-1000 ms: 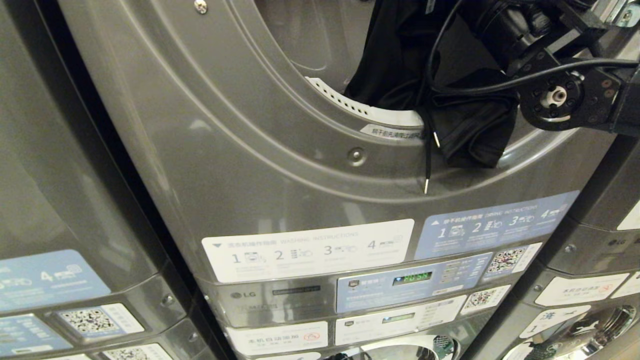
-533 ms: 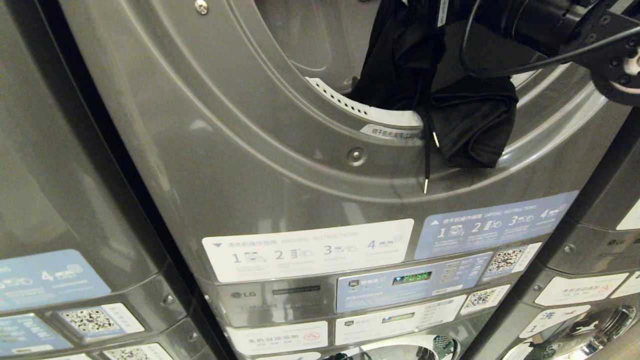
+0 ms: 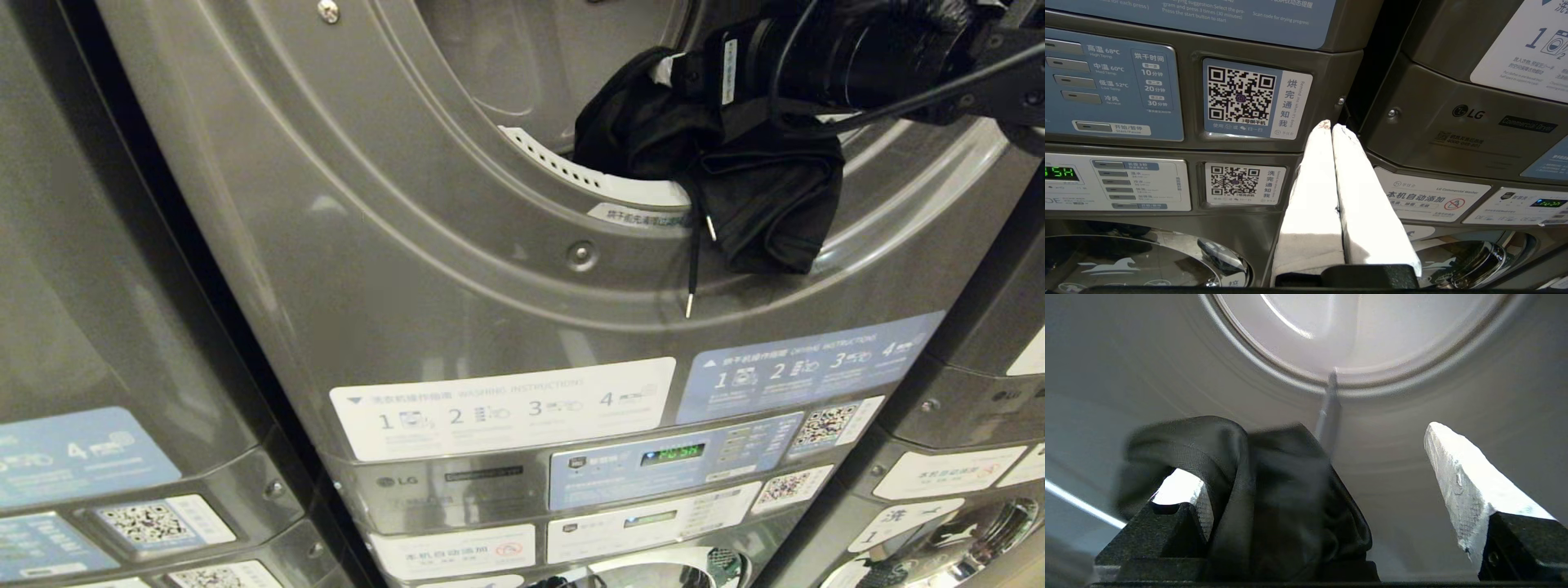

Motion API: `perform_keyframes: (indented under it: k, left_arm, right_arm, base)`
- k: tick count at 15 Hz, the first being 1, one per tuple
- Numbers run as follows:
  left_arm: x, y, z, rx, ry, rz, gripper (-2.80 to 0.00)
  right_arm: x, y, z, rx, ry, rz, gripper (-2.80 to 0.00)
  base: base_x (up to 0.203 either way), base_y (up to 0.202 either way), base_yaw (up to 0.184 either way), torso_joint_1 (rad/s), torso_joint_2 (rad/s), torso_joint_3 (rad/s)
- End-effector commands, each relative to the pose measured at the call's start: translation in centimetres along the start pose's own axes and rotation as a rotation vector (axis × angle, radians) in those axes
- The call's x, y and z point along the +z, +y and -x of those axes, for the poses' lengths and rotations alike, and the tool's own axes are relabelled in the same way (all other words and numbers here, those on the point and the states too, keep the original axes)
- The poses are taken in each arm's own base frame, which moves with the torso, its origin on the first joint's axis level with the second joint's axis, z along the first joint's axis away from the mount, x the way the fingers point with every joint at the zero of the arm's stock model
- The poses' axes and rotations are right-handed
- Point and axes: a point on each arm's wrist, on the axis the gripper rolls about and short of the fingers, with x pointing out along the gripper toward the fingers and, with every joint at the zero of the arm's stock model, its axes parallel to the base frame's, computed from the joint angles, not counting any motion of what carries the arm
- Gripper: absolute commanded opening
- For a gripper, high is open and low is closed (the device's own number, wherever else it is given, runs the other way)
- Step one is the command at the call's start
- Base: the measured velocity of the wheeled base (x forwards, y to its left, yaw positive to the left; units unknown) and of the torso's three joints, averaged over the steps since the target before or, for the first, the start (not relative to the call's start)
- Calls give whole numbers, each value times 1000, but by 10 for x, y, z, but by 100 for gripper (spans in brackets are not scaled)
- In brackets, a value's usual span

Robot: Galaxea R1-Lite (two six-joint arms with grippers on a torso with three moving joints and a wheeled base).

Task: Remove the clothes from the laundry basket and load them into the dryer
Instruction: Put the clothes in the dryer

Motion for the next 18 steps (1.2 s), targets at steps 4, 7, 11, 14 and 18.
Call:
perform_keyframes:
  k: [4,7,11,14,18]
  left_arm:
    - [-8,2,-2,7,27,2,-280]
    - [-8,2,-2,6,26,2,-280]
    - [-8,2,-2,7,25,3,-280]
    - [-8,2,-2,7,26,3,-280]
    - [-8,2,-2,8,25,5,-280]
  right_arm:
    - [4,-3,10,5,30,-4,0]
    - [27,5,35,50,-9,-87,0]
    - [32,7,49,78,22,-89,0]
    - [29,7,56,118,86,-85,0]
    - [29,8,50,112,65,-83,0]
  base:
    - [0,0,0,0,0,0]
    - [0,0,0,0,0,0]
    - [0,0,0,0,0,0]
    - [0,0,0,0,0,0]
    - [0,0,0,0,0,0]
